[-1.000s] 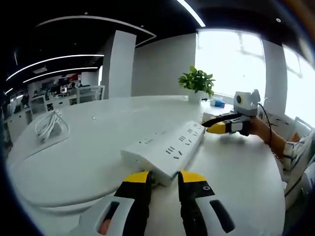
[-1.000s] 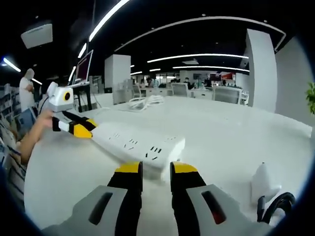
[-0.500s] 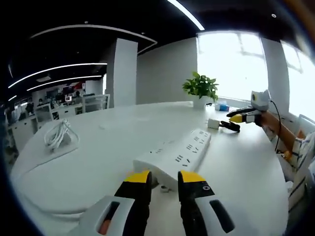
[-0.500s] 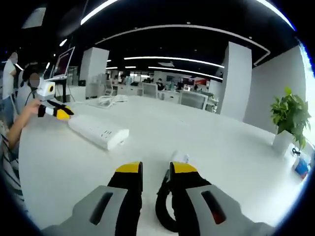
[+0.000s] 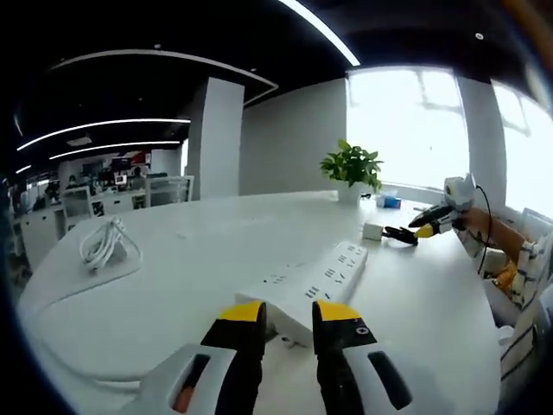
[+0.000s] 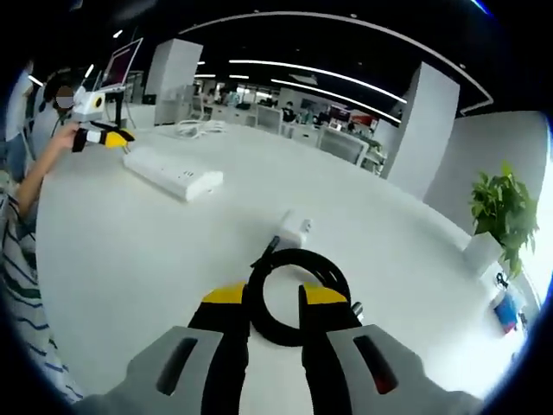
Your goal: Straighten the power strip on the desk, plug the charger into it
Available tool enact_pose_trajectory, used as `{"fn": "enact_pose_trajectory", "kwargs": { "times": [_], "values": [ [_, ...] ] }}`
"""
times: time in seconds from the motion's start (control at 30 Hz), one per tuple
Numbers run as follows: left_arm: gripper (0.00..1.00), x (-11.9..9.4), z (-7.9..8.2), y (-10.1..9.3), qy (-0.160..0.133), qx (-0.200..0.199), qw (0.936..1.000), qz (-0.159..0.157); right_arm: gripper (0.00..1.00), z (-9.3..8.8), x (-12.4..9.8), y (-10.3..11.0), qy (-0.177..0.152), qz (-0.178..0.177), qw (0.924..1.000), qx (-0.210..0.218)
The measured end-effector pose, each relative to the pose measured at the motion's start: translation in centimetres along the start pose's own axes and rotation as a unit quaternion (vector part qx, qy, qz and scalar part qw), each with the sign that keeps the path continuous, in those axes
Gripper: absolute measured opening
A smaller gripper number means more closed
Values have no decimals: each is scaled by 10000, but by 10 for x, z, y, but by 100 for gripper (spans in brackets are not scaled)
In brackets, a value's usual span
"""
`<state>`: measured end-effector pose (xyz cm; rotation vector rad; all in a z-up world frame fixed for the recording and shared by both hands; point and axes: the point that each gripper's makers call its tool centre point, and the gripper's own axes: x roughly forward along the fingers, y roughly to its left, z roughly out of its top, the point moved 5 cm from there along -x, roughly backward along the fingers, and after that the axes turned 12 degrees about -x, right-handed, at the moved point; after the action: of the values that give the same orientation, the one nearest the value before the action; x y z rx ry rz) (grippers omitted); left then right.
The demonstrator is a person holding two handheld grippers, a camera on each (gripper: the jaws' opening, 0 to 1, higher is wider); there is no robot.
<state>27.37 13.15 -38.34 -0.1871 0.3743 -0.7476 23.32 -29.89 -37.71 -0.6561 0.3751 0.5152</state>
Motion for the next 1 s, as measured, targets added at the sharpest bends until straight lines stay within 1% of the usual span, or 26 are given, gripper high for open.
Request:
{"fn": "enact_pose_trajectory", "kwargs": {
  "times": [0.13, 0.23, 0.33, 0.4, 0.47, 0.53, 0.63, 0.87, 1.0],
  "values": [
    [22, 0, 1, -1, -5, 35, 10000, -32, 22, -4, -4, 0, 268, 281, 9986, -357],
    [22, 0, 1, -3, -12, 73, 10000, -44, 22, -4, -4, -2, 342, 377, 9978, -418],
    [22, 0, 1, -4, -19, 61, 10000, -69, 21, -5, -1, 1, 412, 592, 9962, -490],
    [22, 0, 1, -4, -15, 63, 10000, -71, 21, -8, 2, 2, 558, 659, 9942, -647],
    [22, 0, 0, -5, -8, 79, 9999, -73, 20, -9, 6, 3, 637, 732, 9926, -723],
    [22, 0, 0, -6, -14, 69, 9999, -121, 19, -9, 9, 3, 657, 807, 9923, -669],
    [22, -1, 1, -9, -59, -59, 9996, -280, 18, -10, 11, 3, 682, 884, 9916, -656],
    [22, -1, 0, -12, -60, 4, 9996, -292, 17, -8, 13, 3, 735, 1068, 9901, -543],
    [22, -1, 1, -13, -77, -4, 9994, -325, 16, -7, 15, 3, 777, 1190, 9891, -384]
  ]
}}
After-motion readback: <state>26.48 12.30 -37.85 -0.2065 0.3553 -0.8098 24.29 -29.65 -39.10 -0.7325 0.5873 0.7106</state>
